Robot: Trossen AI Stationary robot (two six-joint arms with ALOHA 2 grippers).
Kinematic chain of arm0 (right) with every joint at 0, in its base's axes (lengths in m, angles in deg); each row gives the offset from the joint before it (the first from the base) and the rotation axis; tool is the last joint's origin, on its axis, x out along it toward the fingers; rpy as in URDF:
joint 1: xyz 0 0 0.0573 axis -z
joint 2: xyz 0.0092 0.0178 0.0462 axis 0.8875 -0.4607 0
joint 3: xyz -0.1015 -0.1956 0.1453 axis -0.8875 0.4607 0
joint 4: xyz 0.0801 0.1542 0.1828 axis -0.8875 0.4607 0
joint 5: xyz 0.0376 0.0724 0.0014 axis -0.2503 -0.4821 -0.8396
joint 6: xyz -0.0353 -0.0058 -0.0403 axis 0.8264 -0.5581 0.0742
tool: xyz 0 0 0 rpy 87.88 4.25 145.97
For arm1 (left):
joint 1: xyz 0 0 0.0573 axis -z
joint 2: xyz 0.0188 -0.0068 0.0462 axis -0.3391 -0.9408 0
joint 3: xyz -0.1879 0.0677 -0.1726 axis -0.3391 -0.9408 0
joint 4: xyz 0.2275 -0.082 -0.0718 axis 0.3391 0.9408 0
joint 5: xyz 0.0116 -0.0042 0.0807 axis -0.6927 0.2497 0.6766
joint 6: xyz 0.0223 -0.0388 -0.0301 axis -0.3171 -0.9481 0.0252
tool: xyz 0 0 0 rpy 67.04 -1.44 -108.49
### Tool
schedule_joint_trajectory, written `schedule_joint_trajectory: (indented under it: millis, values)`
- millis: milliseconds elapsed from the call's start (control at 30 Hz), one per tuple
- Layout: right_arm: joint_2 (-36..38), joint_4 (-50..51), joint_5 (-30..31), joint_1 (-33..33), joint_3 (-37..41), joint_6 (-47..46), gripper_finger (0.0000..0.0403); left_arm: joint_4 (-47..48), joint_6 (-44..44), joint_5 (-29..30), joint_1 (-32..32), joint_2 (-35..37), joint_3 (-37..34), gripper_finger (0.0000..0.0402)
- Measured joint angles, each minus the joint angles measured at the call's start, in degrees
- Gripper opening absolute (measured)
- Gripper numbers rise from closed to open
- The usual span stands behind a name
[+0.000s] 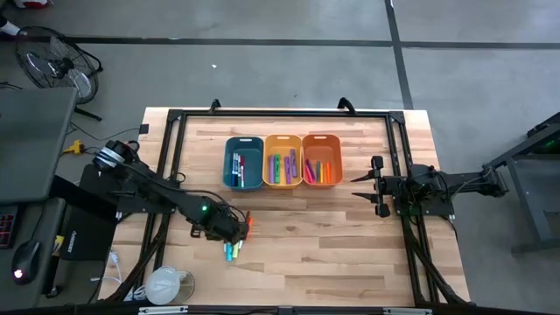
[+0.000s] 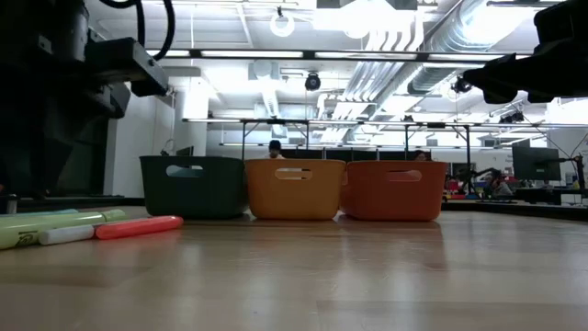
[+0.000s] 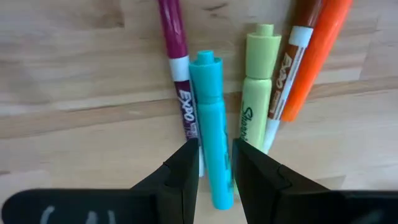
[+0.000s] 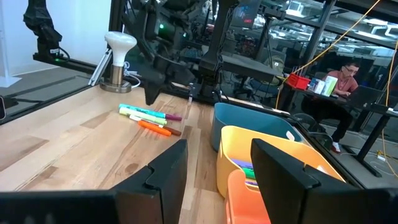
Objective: Pick & Place Markers
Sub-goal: Put the dark red marker pen into the blue bin
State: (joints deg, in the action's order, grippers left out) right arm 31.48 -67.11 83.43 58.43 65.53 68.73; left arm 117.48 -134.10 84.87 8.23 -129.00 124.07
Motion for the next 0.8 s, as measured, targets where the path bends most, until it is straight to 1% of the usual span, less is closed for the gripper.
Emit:
schedule_joint_trajectory:
  millis: [133, 300, 533, 800]
  values:
    - [0.0, 0.0, 0.0, 0.0, 0.0, 0.0, 0.0167, -1.9, -1.0, -2.6, 0.1, -2.5, 0.0, 0.0094]
    - [0.0, 0.0, 0.0, 0.0, 0.0, 0.0, 0.0167, -2.1, -2.8, -2.5, 0.1, -3.1, 0.0, 0.0094]
    - [0.0, 0.0, 0.0, 0.0, 0.0, 0.0, 0.0167, 2.7, -2.8, -2.3, 0.1, -3.1, 0.0, 0.0094]
    - [0.0, 0.0, 0.0, 0.0, 0.0, 0.0, 0.0167, 3.0, -1.4, -0.3, 0.1, -3.1, 0.0, 0.0094]
